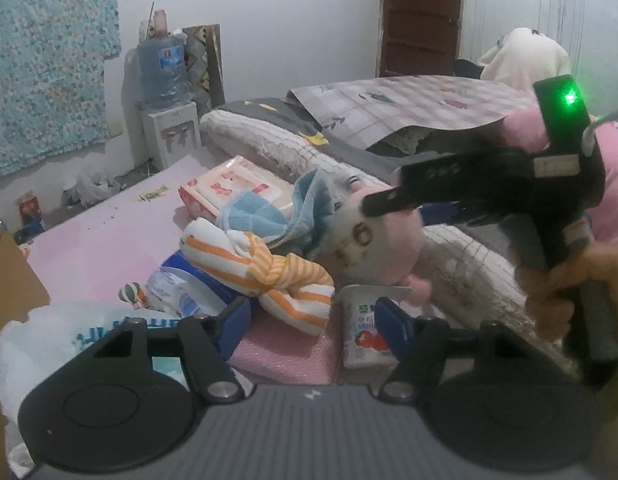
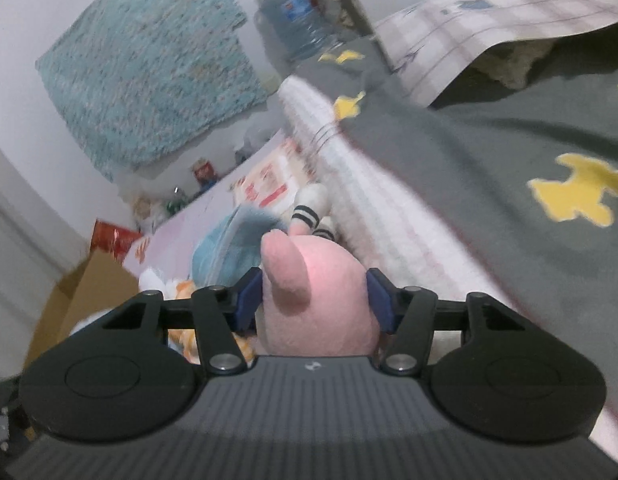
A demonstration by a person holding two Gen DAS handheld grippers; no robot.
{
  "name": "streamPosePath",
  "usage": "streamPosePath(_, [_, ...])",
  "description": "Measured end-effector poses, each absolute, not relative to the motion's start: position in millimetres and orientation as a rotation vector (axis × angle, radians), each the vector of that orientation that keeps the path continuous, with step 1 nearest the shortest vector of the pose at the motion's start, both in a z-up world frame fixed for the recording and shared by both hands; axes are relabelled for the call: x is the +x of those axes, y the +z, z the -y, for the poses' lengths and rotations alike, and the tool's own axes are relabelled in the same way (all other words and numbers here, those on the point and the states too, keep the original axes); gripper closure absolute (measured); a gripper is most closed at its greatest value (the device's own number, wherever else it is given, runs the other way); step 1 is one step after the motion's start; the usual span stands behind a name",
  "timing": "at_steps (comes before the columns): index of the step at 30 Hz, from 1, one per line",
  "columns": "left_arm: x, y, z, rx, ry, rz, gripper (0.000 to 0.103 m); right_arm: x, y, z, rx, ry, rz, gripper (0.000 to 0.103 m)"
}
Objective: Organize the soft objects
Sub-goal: 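Lift the bunny with the right gripper while the left gripper moves to its body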
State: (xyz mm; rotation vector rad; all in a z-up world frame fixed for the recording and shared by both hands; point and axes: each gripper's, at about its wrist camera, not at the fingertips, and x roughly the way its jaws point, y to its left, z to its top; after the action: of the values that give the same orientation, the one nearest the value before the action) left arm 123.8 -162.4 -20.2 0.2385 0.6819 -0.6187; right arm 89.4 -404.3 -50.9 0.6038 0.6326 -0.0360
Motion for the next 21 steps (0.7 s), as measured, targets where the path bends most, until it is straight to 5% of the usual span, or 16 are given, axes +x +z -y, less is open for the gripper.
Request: streamPosePath(21, [63.4,23.8,102.6,0.144,-0.659,-0.629,0.024,-8.0,32.6,378.9,0.615,0.178,-0.634,0.048])
